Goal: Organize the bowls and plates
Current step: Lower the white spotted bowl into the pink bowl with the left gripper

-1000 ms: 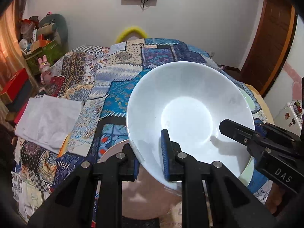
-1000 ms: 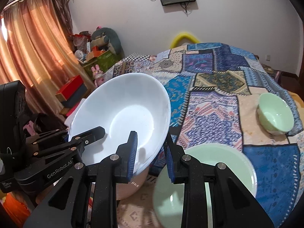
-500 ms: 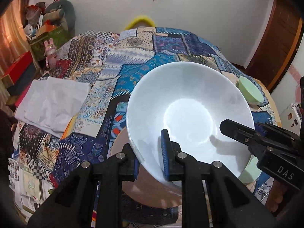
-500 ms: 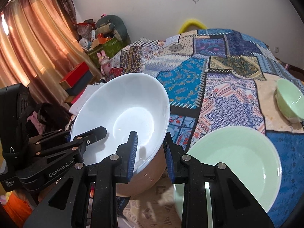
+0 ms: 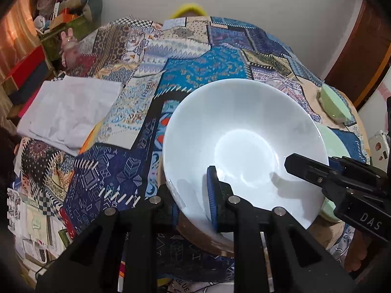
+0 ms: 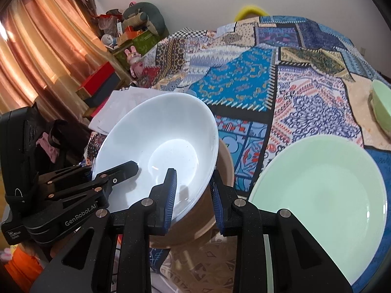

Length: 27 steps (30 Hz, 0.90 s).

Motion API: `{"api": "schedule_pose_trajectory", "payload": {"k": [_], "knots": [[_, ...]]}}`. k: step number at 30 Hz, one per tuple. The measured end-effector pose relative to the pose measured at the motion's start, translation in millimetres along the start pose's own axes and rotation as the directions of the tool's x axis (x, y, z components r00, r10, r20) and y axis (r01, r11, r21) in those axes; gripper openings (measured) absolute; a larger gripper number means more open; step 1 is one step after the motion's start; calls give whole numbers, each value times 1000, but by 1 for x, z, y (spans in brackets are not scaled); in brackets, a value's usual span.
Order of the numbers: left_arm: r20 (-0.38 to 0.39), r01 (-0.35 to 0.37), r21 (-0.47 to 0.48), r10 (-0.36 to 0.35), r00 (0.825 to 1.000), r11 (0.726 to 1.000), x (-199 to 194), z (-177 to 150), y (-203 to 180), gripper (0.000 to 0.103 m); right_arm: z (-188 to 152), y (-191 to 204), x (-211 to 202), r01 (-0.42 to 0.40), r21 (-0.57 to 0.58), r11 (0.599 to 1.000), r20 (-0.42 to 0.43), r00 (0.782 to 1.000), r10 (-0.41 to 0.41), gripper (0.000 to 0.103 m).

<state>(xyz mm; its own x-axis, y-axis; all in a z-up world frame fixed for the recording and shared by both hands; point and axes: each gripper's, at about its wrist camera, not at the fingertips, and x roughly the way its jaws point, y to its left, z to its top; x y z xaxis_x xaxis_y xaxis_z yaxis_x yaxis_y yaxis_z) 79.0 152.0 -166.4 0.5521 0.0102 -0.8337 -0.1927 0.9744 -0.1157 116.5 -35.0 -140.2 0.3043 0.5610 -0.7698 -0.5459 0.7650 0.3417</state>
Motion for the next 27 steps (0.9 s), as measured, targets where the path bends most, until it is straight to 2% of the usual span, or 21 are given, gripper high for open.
{"api": "schedule_pose_trajectory", "payload": {"k": [8, 21, 27], "knots": [[-11, -18, 21, 18, 1000, 1000, 7, -6, 1, 19, -7, -1, 10, -8, 4, 1000, -46, 999, 8, 25], [0, -39, 73, 39, 999, 997, 8, -12, -3, 19, -10, 1, 5, -17, -21, 1000, -59, 998, 16, 28], [-4, -52, 85, 53, 999, 995, 11, -13, -4, 21, -9, -2, -3, -16, 6, 1000, -19, 1000, 16, 28]]}}
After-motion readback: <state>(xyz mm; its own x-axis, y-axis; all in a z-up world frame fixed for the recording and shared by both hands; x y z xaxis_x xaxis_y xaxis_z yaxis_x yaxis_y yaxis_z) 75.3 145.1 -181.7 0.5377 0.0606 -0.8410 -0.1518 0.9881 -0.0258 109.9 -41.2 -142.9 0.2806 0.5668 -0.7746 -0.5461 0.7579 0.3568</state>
